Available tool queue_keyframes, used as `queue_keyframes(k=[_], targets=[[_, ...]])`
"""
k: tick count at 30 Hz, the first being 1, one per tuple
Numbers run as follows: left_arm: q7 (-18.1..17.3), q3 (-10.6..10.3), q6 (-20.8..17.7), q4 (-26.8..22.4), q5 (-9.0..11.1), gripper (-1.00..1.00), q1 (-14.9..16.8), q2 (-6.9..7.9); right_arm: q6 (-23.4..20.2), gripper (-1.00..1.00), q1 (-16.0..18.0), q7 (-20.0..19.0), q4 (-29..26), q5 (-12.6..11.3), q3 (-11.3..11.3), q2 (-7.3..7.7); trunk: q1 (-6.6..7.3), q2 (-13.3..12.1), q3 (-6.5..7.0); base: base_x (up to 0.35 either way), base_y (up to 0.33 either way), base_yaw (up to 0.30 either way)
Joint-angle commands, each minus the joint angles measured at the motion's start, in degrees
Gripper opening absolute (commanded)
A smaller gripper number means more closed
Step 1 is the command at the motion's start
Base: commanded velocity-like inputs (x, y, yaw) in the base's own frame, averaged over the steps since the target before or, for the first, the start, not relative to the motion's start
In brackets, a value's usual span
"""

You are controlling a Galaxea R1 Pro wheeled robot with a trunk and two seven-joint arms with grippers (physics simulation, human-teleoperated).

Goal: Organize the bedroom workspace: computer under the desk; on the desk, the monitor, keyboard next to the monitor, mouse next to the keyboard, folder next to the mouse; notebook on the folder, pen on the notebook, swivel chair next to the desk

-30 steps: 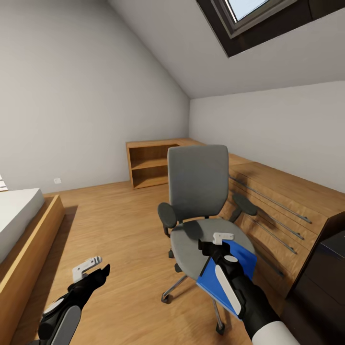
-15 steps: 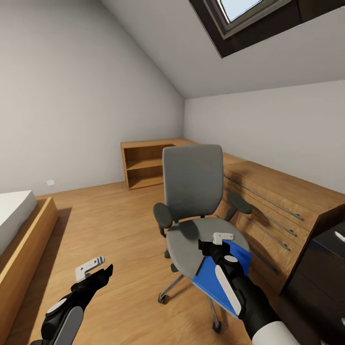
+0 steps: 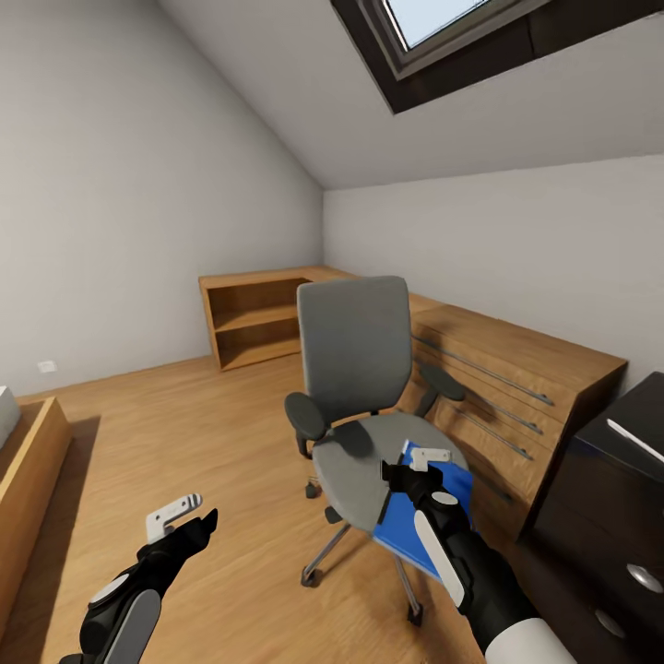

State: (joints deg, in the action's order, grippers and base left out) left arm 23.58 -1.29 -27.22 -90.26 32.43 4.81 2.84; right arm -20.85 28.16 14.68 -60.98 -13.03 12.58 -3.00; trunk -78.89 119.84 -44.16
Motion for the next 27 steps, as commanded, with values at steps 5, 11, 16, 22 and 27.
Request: queue_keyframes(k=[5,11,16,22,27], targets=[[0.6,-0.1,-0.1,0.0,0.6,1.0,0.0,0.07,-0.1,1.0,0.1,0.5,-0.1,-0.6,0.2,0.02,0.01,0.0,-0.06,0.0,0.045,-0.262],[0.6,-0.1,-0.1,0.0,0.6,1.0,0.0,0.06,-0.1,1.0,0.1,0.5,0.0,-0.6,0.2,0.02,0.01,0.0,-0.06,-0.004,0.075,-0.263],[0.6,-0.1,0.0,0.0,0.6,1.0,0.0,0.08,-0.1,1.0,0.1,0.5,0.0,-0.6,0.2,0.02,0.01,0.0,-0.06,-0.078,0.258,-0.216],[0.6,-0.1,0.0,0.0,0.6,1.0,0.0,0.13,-0.1,1.0,0.1,0.5,0.0,-0.6,0.2,0.02,0.01,0.0,-0.06,-0.108,0.305,-0.065],[0.6,-0.1,-0.1,0.0,0.6,1.0,0.0,0.15,-0.1,1.0,0.1,0.5,0.0,-0.6,0.2,0.02,0.01,0.0,-0.06,-0.095,0.312,-0.013]])
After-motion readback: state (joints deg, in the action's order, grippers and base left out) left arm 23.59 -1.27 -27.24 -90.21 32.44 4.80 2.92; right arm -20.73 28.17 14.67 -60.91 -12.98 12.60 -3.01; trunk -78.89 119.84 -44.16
